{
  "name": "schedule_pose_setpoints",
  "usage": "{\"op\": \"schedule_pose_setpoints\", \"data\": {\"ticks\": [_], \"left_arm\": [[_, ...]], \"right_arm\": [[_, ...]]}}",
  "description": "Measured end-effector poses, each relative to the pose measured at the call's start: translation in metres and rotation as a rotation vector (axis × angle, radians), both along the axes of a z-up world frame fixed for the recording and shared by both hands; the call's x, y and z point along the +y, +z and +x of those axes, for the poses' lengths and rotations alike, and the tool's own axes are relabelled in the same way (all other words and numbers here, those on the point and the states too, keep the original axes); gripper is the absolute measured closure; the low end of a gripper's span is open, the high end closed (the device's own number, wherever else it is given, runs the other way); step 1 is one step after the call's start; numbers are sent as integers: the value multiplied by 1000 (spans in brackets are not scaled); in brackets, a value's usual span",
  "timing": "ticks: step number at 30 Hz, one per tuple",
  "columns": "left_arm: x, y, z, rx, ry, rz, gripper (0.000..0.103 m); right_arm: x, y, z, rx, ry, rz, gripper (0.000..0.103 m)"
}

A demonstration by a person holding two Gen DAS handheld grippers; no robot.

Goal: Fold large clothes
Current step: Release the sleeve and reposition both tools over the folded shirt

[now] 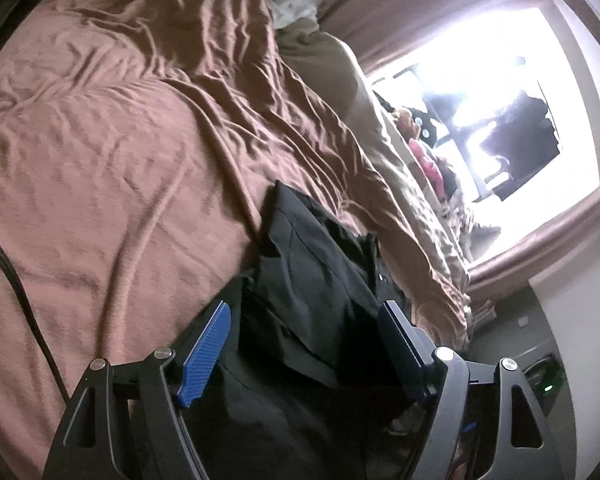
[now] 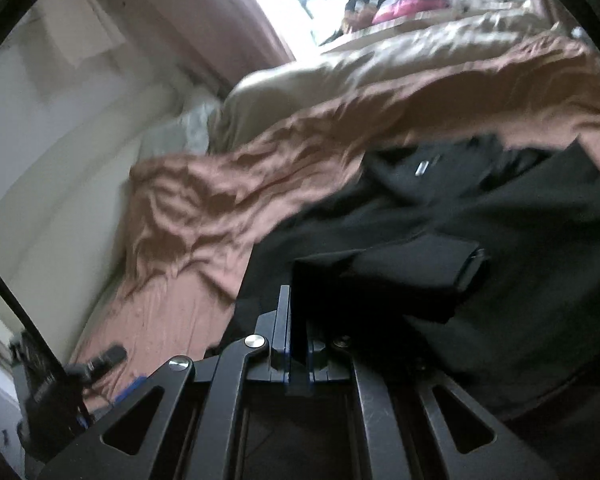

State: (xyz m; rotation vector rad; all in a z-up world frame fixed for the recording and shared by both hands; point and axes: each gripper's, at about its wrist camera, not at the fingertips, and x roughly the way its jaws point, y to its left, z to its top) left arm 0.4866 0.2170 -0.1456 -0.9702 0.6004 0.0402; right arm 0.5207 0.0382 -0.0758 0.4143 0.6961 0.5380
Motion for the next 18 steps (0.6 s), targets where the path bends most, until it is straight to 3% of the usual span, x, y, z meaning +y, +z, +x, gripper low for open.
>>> {"op": "schedule_pose_setpoints", "data": {"ticks": [7,9,10,11,18], "left_arm": [[5,-2,-2,1,10,-4,26],[4,-1,-2,4,3,7,26],[2,0,-1,6,-2,13,26],[-1,1,0,7,-6,17,26],[-34,11,12,8,-87,99,26]], "right_arm": [[9,-21,28,200,108,64,96],[-4,-19,28,225,115,94,75],[-12,-18,27,235,114,99,40],[-20,-15,23,232,108,106,18],[-104,-4,-5,202,-65,49,18]]}}
